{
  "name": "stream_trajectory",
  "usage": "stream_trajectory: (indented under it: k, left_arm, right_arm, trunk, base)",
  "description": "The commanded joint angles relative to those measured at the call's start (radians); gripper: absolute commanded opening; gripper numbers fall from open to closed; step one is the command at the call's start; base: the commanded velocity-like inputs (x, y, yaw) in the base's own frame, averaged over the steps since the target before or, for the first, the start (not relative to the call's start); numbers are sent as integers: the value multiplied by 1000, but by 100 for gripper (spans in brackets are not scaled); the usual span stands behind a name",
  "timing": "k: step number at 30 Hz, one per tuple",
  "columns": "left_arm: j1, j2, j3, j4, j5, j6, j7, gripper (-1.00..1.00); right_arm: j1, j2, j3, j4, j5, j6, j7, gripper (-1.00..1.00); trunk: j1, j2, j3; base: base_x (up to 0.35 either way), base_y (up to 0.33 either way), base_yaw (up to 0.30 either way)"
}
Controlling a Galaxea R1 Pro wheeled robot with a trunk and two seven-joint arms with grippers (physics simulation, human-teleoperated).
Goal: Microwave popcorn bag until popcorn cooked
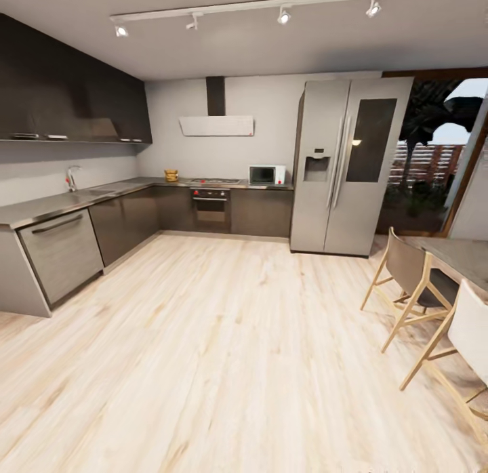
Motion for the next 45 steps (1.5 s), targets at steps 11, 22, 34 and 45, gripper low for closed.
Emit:
stream_trajectory:
  k: [11,22,34,45]
  left_arm:
    - [0,-1,0,0,12,0,-3,100]
    - [0,-1,-2,4,11,1,-1,100]
    - [0,-1,-2,3,9,-1,1,100]
    - [0,-1,-2,3,9,-1,1,100]
  right_arm:
    - [-1,0,5,1,10,-4,8,100]
    - [-1,0,9,1,12,-4,6,100]
    - [-1,0,9,1,12,-4,0,100]
    - [-1,0,7,1,11,-4,0,100]
  trunk:
    - [0,0,-1]
    - [0,0,-1]
    - [0,0,-1]
    - [0,0,-1]
  base:
    - [10,0,-121]
    - [284,0,-2]
    - [321,0,0]
    - [321,0,0]
